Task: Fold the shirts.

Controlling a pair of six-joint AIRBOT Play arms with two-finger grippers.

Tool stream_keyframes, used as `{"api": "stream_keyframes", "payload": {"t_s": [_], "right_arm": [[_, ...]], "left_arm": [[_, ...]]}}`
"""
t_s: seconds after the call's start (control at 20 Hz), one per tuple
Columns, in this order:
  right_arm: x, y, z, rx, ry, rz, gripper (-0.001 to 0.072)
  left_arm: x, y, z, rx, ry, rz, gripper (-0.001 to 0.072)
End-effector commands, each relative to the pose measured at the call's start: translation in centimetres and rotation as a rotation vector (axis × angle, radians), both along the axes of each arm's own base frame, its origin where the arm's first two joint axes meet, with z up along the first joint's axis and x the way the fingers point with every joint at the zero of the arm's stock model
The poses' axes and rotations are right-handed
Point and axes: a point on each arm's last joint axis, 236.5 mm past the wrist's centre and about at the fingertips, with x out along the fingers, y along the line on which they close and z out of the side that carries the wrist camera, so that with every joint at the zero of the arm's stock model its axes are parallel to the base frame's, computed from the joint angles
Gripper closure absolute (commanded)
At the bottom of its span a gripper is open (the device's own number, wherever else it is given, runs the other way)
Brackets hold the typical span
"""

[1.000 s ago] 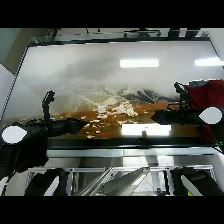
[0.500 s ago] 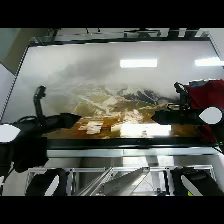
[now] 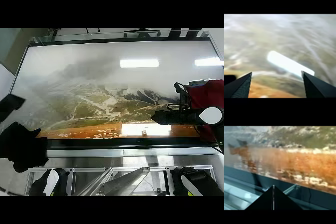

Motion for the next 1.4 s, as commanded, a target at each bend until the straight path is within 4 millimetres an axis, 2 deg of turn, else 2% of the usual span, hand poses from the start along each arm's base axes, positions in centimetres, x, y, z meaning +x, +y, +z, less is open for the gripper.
{"api": "stream_keyframes", "payload": {"t_s": [0.0, 0.15, 0.3, 0.35, 0.45, 0.55, 0.7, 0.75, 0.8, 0.85, 0.9, 1.0, 1.1, 1.15, 1.2, 1.25, 1.3, 1.35], "right_arm": [[0.0, 0.0, 0.0, 0.001, 0.001, 0.0, 0.0698], [0.2, 0.0, 0.0, 0.001, -0.005, -0.004, 0.0698], [0.2, 0.0, 0.0, 0.001, -0.008, -0.005, 0.0698], [0.2, 0.0, 0.0, 0.001, -0.008, -0.006, 0.0698], [0.2, 0.0, 0.1, 0.001, -0.008, -0.006, 0.0698], [0.2, 0.0, 0.0, 0.001, -0.007, -0.006, 0.0698], [0.2, 0.0, 0.0, 0.001, -0.007, -0.006, 0.0698], [0.2, 0.0, 0.0, 0.001, -0.007, -0.006, 0.0698], [0.2, 0.0, 0.0, 0.001, -0.007, -0.006, 0.0698], [0.2, 0.0, 0.1, 0.002, -0.007, -0.006, 0.0698], [0.2, 0.2, 0.2, 0.012, -0.006, -0.006, 0.0698], [0.1, 0.9, 0.6, 0.05, 0.002, -0.007, 0.0698], [0.0, 1.3, 1.0, 0.077, 0.006, -0.009, 0.0698], [0.0, 1.3, 1.0, 0.079, 0.006, -0.009, 0.0698], [0.0, 1.3, 1.0, 0.078, 0.006, -0.009, 0.0698], [0.0, 1.3, 1.0, 0.076, 0.003, -0.006, 0.0698], [0.0, 1.3, 1.0, 0.069, -0.01, 0.012, 0.0698], [0.1, 1.2, 0.9, 0.064, -0.014, 0.015, 0.0697]], "left_arm": [[-6.3, 10.4, -5.4, -0.002, 0.212, 0.269, -0.0008], [-12.1, 12.2, -11.5, -0.129, 0.42, 0.363, -0.0008], [-15.7, 13.9, -14.5, -0.164, 0.538, 0.415, -0.0007], [-16.2, 14.6, -15.2, -0.153, 0.556, 0.425, -0.0008], [-15.9, 15.9, -16.7, -0.141, 0.555, 0.432, -0.0008], [-14.6, 17.0, -18.4, -0.128, 0.537, 0.428, -0.0007], [-12.8, 17.0, -21.2, -0.124, 0.553, 0.378, 0.0005], [-12.2, 16.6, -22.0, -0.135, 0.566, 0.355, 0.0087], [-11.8, 16.1, -22.4, -0.146, 0.581, 0.332, 0.0243], [-11.2, 15.7, -22.4, -0.159, 0.594, 0.31, 0.0491], [-10.5, 15.2, -21.8, -0.165, 0.605, 0.282, 0.0687], [-7.9, 14.4, -19.4, -0.15, 0.573, 0.228, 0.0687], [-2.5, 11.3, -15.3, -0.196, 0.419, 0.141, 0.0687], [1.4, 8.1, -12.1, -0.26, 0.28, 0.065, 0.0687], [5.0, 3.9, -8.3, -0.34, 0.139, -0.032, 0.0688], [7.9, -1.7, -3.6, -0.428, 0.0, -0.186, 0.0688], [9.4, -7.1, 0.4, -0.489, -0.112, -0.337, 0.0688], [10.0, -12.5, 3.3, -0.539, -0.183, -0.468, 0.0687]]}}
